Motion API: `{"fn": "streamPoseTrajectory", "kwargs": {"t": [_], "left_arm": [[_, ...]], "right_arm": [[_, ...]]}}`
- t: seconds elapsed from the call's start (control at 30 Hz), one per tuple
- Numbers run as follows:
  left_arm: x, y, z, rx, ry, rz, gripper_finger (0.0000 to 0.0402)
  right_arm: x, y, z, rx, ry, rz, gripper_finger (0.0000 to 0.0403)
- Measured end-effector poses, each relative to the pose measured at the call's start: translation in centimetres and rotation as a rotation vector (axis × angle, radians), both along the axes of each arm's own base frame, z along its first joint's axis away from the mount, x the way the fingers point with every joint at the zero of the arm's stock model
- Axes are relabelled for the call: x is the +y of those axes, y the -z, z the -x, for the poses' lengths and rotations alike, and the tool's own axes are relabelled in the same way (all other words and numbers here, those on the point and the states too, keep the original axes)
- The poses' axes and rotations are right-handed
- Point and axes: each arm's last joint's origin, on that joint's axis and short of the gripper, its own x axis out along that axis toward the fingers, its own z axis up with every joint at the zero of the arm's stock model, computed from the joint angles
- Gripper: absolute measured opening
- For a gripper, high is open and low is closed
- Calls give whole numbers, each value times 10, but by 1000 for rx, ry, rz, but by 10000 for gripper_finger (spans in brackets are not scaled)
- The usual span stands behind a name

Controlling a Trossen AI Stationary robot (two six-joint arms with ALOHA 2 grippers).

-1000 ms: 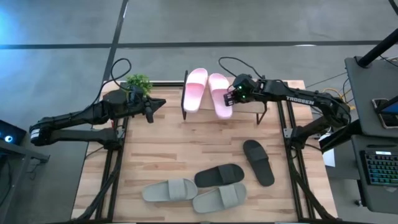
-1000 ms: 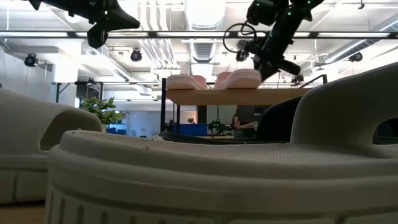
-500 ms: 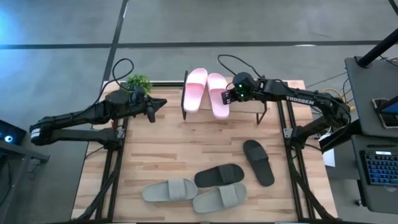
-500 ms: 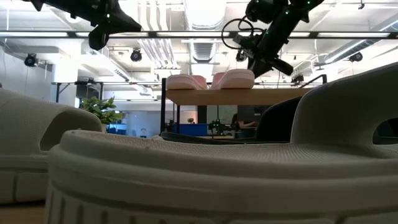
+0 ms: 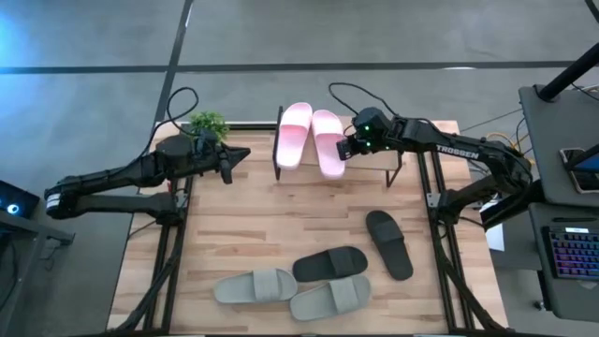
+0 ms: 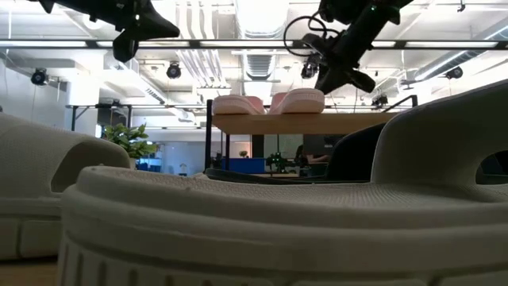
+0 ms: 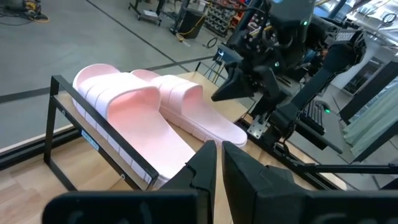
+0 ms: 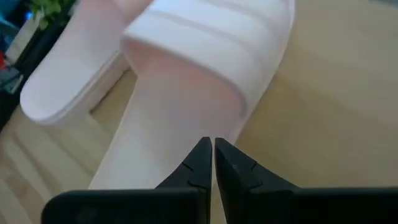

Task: Pick and place slides into the shelf
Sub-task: Put the pink slide on the shelf

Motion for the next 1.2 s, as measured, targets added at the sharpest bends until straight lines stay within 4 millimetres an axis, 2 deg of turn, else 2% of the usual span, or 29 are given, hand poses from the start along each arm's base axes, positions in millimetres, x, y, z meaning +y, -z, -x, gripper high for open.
{"fn": "streamPoseTrajectory", "kwargs": {"t": [0.17,0.53,0.7,0.93,1.2], "left_arm": [[0,0,0,2,0,0,11],[0,0,0,3,0,1,11],[0,1,-1,8,0,2,11],[0,1,-1,9,0,3,11],[0,1,-1,8,0,2,11]], "right_arm": [[5,8,-4,42,-26,-37,13],[14,13,6,162,-61,-79,13],[20,20,-3,159,-124,-136,13],[16,24,-23,56,-136,-103,13],[12,32,-27,80,-132,-104,13]]}}
